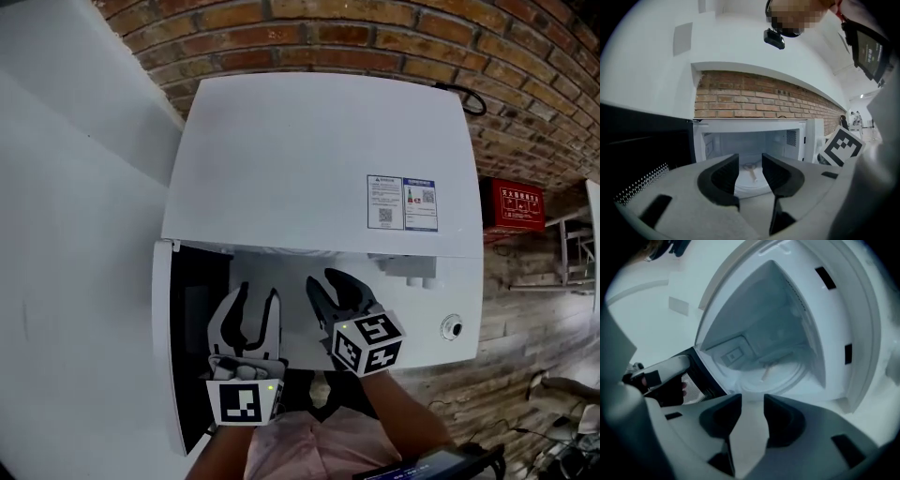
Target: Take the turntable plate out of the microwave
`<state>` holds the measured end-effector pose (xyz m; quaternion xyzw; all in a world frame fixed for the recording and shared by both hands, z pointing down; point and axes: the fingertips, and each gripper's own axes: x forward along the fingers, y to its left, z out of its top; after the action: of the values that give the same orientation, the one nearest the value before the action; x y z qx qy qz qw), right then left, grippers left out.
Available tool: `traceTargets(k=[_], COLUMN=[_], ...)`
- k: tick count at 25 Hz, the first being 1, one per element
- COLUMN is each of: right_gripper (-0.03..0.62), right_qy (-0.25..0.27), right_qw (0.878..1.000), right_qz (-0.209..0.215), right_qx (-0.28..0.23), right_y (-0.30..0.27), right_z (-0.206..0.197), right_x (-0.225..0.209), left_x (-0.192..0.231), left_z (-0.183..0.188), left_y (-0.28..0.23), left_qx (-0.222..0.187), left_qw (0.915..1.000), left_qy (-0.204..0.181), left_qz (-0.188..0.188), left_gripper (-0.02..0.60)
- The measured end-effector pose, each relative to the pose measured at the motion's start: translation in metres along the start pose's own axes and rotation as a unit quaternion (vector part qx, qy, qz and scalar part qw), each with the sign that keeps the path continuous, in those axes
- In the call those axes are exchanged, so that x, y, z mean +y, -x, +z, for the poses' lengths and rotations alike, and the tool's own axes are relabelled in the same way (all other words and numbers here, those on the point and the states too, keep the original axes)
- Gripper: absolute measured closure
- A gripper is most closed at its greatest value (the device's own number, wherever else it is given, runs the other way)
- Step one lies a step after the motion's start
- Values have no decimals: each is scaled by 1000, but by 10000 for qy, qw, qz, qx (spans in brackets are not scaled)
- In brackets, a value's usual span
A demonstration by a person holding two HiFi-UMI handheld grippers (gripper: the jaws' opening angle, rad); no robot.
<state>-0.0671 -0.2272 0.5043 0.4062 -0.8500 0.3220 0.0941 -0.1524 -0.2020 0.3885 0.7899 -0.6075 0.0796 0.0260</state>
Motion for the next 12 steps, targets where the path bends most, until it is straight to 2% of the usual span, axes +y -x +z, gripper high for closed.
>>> traceTargets(k=[4, 8, 10, 12], right_gripper=[437, 431, 422, 402], right_qy=[-425, -1057, -1513, -2156], right_qw=[9990, 9943, 9880, 9752], right_qz=[-11, 124, 282, 463], right_qx=[116, -21, -109, -170], right_y=[-11, -22, -27, -32], right_z=[-24, -25, -21, -17], right_x=[-9, -15, -16, -18], left_x=[-10, -13, -12, -10], left_z=[-17, -28, -31, -31], left_y=[-2, -5, -5, -6], left_qx=[230, 329, 374, 374], left_qw=[9995, 9989, 9986, 9986], left_qy=[132, 218, 259, 287], left_qz=[-175, -256, -258, -242], left_gripper=[420, 420, 420, 420])
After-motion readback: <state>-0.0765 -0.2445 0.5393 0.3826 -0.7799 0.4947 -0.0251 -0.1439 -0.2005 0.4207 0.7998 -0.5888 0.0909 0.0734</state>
